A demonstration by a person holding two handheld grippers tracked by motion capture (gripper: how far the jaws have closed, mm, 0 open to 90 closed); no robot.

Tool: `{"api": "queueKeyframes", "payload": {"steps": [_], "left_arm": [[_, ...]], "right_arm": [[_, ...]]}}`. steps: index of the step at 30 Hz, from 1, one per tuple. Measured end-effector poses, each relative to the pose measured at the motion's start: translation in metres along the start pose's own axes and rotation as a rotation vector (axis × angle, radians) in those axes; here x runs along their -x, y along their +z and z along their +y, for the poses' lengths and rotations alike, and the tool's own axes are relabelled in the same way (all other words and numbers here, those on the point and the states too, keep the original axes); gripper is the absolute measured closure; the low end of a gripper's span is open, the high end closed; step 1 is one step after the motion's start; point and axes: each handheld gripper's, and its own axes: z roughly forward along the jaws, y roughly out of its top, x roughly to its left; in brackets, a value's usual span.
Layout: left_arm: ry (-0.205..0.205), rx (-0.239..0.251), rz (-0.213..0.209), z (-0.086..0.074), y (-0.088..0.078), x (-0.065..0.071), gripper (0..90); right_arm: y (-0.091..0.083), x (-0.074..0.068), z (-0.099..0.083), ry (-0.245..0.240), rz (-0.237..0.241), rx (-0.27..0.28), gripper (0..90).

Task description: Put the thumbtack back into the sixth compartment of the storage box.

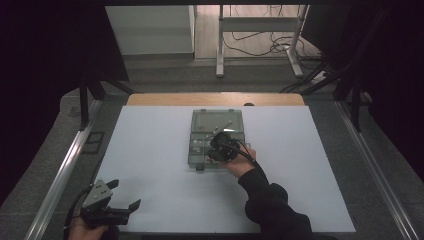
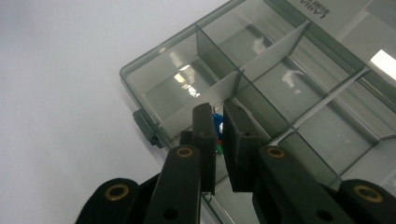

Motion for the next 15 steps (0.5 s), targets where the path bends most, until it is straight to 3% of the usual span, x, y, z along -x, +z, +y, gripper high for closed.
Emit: {"api": "queueKeyframes", "payload": {"steps": [10, 15], "left_arm": [[0.001, 0.000, 0.001, 0.0000, 0.0001, 0.0002, 1.6], [0.001, 0.000, 0.002, 0.0001, 0.0001, 0.0004, 1.6]], "right_arm": [[0.0014, 0.0021, -0.0006, 0.010, -0.003, 0.003, 78.9], [-0.0027, -0.0004, -0.0010, 0.004, -0.010, 0.014, 72.6]]}}
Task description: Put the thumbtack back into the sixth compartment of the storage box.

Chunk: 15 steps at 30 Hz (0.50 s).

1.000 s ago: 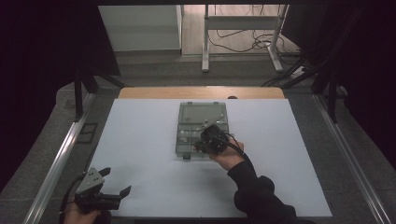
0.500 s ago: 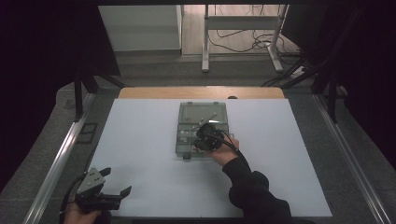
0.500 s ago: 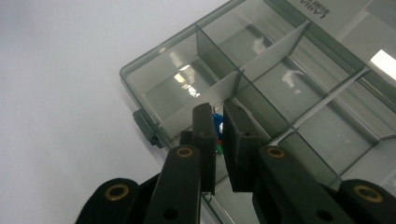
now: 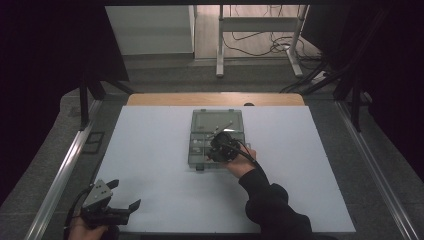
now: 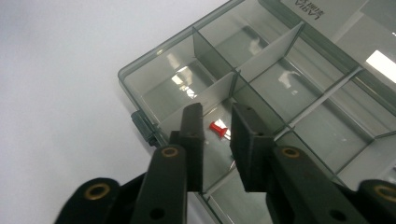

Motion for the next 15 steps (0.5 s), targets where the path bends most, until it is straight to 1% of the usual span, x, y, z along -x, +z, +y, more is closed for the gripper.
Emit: {"api": "queueKeyframes", "payload": {"steps": [3, 6, 13, 15], "left_arm": [[0.001, 0.000, 0.000, 0.000, 0.000, 0.000, 1.6], [0.001, -0.001, 0.001, 0.000, 0.000, 0.000, 1.6], [0.002, -0.002, 0.002, 0.000, 0.000, 0.000, 1.6], [0.003, -0.002, 0.002, 0.000, 0.000, 0.000, 1.6]], "right_arm": [[-0.003, -0.001, -0.001, 0.006, -0.001, 0.009, 67.2], [-0.007, -0.002, -0.002, 0.009, 0.012, 0.012, 62.9], [-0.013, -0.002, -0.009, 0.009, 0.007, 0.029, 52.0], [-0.014, -0.002, -0.011, 0.006, 0.003, 0.025, 48.2]]}}
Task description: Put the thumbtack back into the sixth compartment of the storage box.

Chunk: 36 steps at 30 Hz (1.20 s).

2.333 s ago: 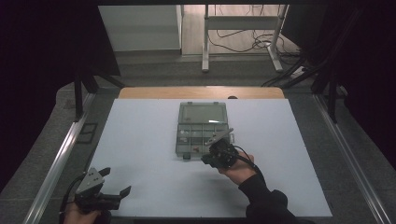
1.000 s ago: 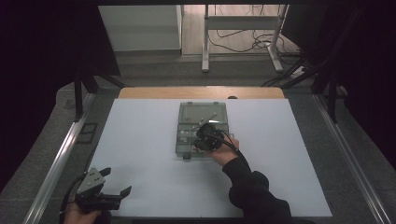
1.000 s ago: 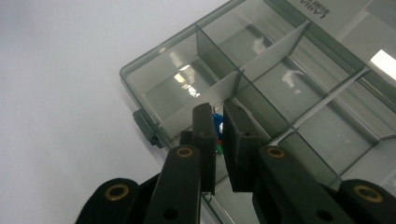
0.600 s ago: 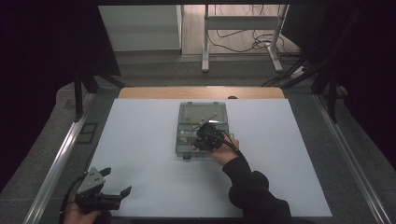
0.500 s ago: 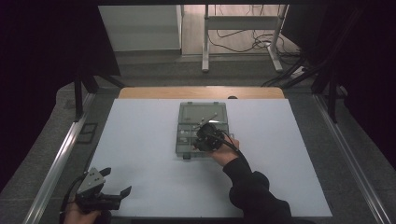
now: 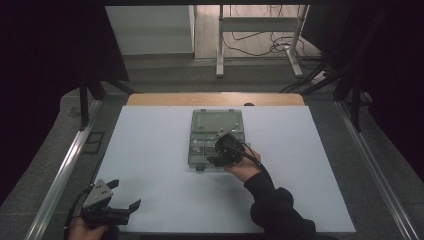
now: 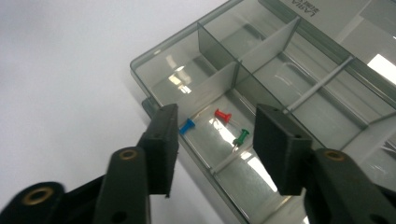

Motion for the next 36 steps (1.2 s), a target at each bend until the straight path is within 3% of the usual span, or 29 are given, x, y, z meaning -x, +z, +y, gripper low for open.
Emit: {"api": "queueKeyframes", "payload": {"steps": [9, 21, 26, 36], "left_arm": [[0.001, 0.001, -0.001, 0.000, 0.000, 0.000, 1.7], [0.003, 0.002, -0.001, 0.000, 0.000, 0.000, 1.7], [0.000, 0.002, -0.004, 0.000, 0.000, 0.000, 1.6], [-0.007, 0.002, -0.008, 0.000, 0.000, -0.001, 1.6]], "right_arm": [[-0.009, -0.003, -0.006, -0.014, -0.012, 0.010, 43.3], [-0.018, -0.001, -0.017, 0.003, -0.014, 0.011, 40.0], [-0.021, -0.002, -0.022, 0.000, -0.030, 0.021, 34.4], [-0.030, -0.002, -0.033, -0.003, -0.019, 0.022, 30.0]]}}
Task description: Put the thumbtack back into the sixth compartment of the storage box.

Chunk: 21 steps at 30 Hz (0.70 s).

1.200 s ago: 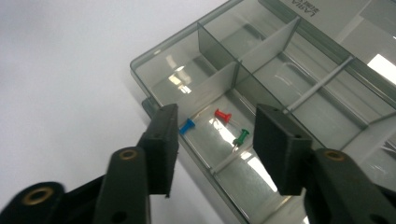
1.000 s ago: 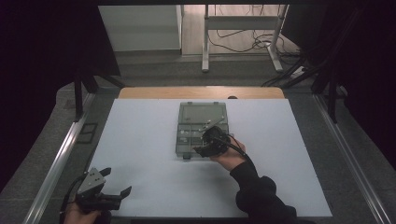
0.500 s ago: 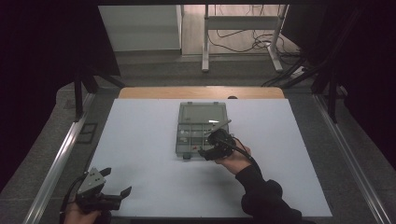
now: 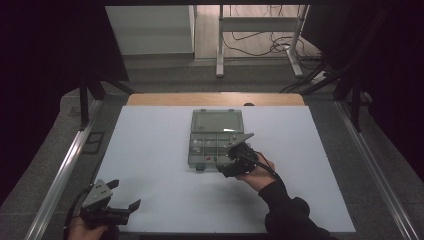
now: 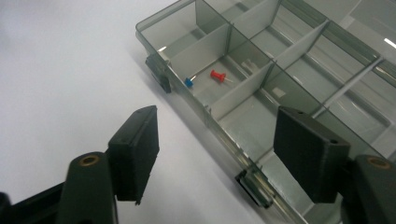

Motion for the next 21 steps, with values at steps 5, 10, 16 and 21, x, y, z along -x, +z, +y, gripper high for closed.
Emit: {"api": "queueKeyframes", "payload": {"steps": [5, 10, 16, 21], "left_arm": [[0.002, -0.002, 0.001, 0.000, 0.000, 0.000, 1.7], [0.002, -0.002, 0.001, 0.000, 0.000, 0.000, 1.7], [0.002, -0.001, 0.000, 0.000, 0.000, 0.000, 1.7], [0.002, -0.002, 0.000, 0.000, 0.000, 0.000, 1.7]], "right_arm": [[-0.006, 0.001, -0.004, -0.002, -0.001, 0.000, 27.4], [-0.012, 0.001, -0.009, 0.007, 0.003, -0.002, 24.8], [-0.017, 0.000, -0.018, 0.003, -0.003, 0.000, 21.3], [-0.022, 0.000, -0.023, 0.003, -0.005, 0.000, 19.4]]}}
